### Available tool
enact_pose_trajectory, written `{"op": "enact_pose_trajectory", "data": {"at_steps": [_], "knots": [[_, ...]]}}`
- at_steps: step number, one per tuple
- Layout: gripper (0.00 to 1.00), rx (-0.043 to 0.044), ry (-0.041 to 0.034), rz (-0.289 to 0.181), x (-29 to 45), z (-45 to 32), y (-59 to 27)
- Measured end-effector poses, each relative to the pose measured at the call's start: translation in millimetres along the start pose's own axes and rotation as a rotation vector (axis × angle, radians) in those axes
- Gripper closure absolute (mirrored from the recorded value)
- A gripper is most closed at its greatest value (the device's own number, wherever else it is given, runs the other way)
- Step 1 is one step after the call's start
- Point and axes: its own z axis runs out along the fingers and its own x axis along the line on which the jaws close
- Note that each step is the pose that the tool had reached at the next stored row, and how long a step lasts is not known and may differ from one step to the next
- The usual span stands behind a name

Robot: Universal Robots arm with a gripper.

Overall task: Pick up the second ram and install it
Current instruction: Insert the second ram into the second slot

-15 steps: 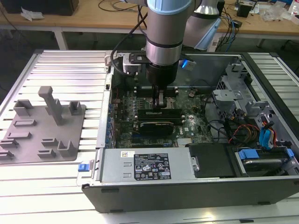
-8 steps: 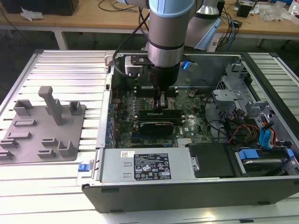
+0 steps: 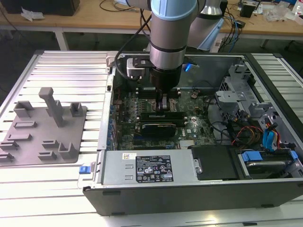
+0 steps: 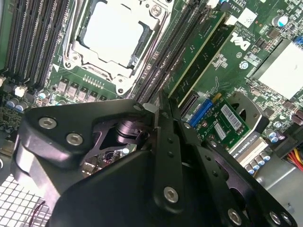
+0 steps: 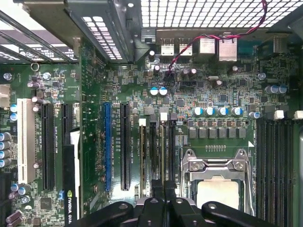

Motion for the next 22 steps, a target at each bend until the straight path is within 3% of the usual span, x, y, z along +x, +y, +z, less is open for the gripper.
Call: {"op": "enact_pose_trajectory", "data": {"at_steps": [22], "knots": [[0.91, 0.0001, -0.0001, 0.0, -2.4, 4.2, 0.7]]}}
